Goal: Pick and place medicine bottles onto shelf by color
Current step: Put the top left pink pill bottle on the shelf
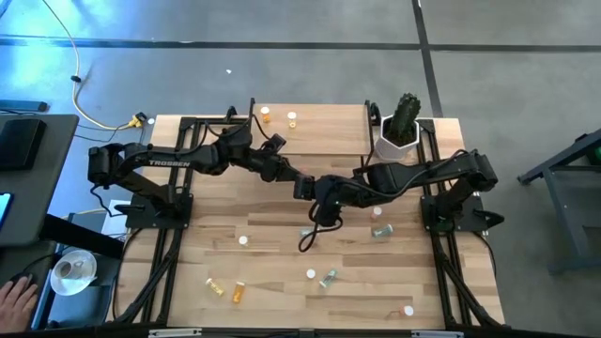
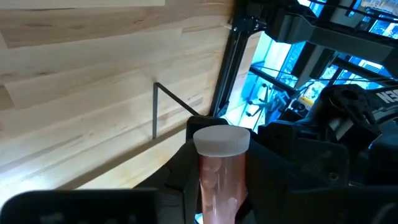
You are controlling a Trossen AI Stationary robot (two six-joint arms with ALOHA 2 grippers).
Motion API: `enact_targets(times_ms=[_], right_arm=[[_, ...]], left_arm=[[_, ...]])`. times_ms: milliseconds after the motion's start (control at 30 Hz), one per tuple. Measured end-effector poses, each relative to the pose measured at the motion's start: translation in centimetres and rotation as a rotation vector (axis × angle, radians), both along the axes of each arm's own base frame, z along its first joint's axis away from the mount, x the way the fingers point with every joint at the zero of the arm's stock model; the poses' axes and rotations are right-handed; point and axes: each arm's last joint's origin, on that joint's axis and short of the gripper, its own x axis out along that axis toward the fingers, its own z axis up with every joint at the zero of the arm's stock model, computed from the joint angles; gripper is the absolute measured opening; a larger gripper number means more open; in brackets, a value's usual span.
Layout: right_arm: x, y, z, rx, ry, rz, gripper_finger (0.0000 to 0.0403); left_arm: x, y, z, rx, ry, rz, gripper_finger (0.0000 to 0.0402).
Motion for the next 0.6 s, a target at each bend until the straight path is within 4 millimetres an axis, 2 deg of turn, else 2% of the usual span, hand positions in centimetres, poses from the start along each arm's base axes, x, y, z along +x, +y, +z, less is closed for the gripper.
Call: enact_targets(times_ms=[233,333,600], right_arm=[[-0.01,0.00,-0.01,-0.001,0.002,0.000,0.0093],[-0.02,-0.02,-0.02,-0.003,0.004,0.001,0.0092],[-0.09,-0.03,-0.03,0.039,-0.007,-0.031,0.0092]], left_arm=[[0.00,0.01,0.00,0.038,-0.008,0.003,0.0092],[0.00,0.01,0.00,0.107,-0.022,0.002,0.0095],[-0.20,0.58,0.01,0.258,-0.053,0.008,0.0156]])
